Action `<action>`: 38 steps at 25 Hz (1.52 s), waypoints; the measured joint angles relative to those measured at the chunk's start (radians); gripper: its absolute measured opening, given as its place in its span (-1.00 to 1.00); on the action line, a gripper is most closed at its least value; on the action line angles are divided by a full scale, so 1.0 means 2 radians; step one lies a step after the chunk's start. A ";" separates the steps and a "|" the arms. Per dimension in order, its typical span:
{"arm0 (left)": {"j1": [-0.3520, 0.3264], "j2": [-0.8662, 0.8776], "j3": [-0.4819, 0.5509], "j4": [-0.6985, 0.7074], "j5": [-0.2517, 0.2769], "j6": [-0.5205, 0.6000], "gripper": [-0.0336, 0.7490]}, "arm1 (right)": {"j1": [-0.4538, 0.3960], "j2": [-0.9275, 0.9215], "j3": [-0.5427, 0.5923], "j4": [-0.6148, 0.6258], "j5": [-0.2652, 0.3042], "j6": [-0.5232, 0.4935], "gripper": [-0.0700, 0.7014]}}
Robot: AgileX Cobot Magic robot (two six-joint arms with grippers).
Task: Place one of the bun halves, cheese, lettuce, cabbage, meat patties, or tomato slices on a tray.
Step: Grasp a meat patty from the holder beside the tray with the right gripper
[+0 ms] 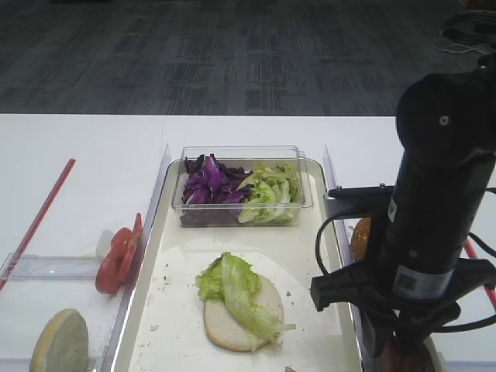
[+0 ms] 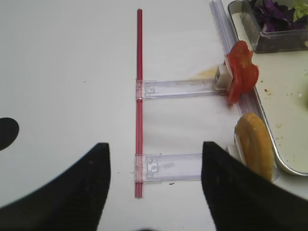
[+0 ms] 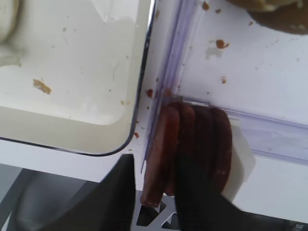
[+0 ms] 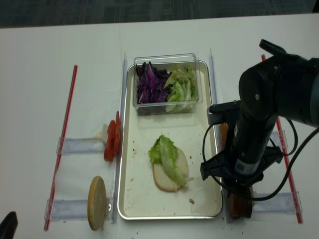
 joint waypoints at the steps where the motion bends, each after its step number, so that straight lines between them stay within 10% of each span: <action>1: 0.000 0.000 0.000 0.000 0.000 0.000 0.16 | 0.000 0.000 0.000 0.000 0.000 0.000 -0.24; 7: 0.000 0.000 0.000 0.000 0.000 0.000 0.16 | 0.000 0.000 0.000 -0.010 0.001 0.000 -0.64; 38: 0.000 0.000 0.000 0.000 0.000 0.000 0.16 | 0.000 -0.097 0.000 -0.002 0.036 0.004 -0.65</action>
